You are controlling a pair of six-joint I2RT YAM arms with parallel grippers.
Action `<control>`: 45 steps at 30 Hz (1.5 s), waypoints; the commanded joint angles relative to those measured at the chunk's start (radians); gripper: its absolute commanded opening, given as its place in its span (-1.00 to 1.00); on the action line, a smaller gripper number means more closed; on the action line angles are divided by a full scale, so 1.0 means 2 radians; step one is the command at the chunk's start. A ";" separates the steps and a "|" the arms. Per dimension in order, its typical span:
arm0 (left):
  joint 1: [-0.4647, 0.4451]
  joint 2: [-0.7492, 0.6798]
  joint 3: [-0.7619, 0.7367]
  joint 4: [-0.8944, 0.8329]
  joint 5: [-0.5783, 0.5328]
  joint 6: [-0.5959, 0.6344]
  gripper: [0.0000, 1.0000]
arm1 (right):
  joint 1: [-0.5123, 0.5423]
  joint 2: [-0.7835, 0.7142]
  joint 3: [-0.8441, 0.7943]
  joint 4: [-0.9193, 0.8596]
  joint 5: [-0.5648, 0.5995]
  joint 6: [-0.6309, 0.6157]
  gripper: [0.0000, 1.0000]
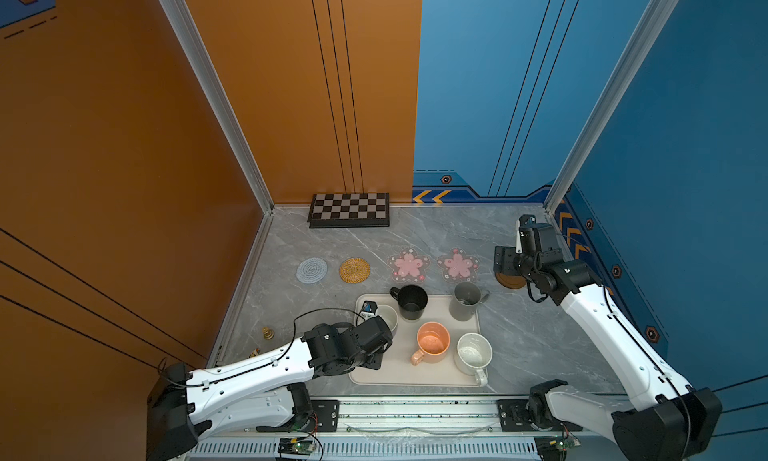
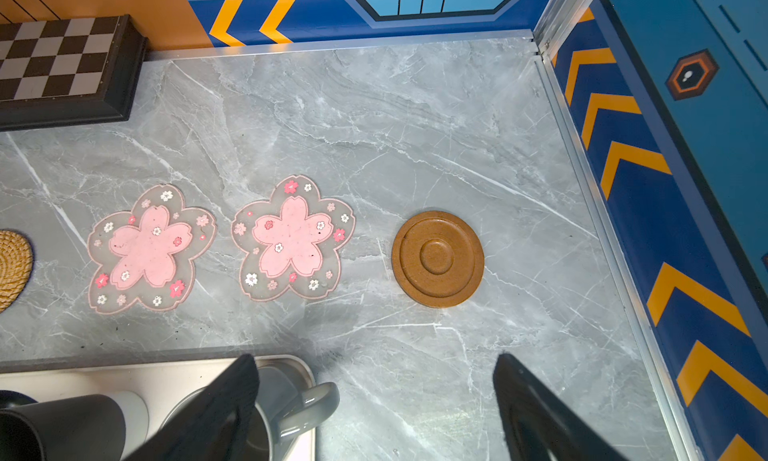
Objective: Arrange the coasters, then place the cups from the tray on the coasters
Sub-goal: 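Lower left gripper onto the rim of the white mug with purple handle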
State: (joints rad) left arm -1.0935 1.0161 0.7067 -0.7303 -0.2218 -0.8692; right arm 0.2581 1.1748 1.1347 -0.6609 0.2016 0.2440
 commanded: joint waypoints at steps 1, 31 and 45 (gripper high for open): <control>-0.004 0.009 -0.004 0.016 -0.014 -0.008 -0.28 | -0.003 0.003 -0.005 0.006 -0.010 0.010 0.81; 0.028 0.080 -0.015 0.078 -0.002 -0.014 -0.30 | -0.010 0.004 -0.016 0.006 -0.035 0.017 0.82; 0.037 0.094 -0.021 0.095 -0.013 -0.024 -0.41 | -0.014 0.004 -0.021 0.006 -0.040 0.015 0.82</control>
State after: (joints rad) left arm -1.0321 1.1923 0.6750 -0.5549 -0.2325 -0.9100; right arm 0.2352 1.1843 1.1057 -0.6579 0.1333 0.2661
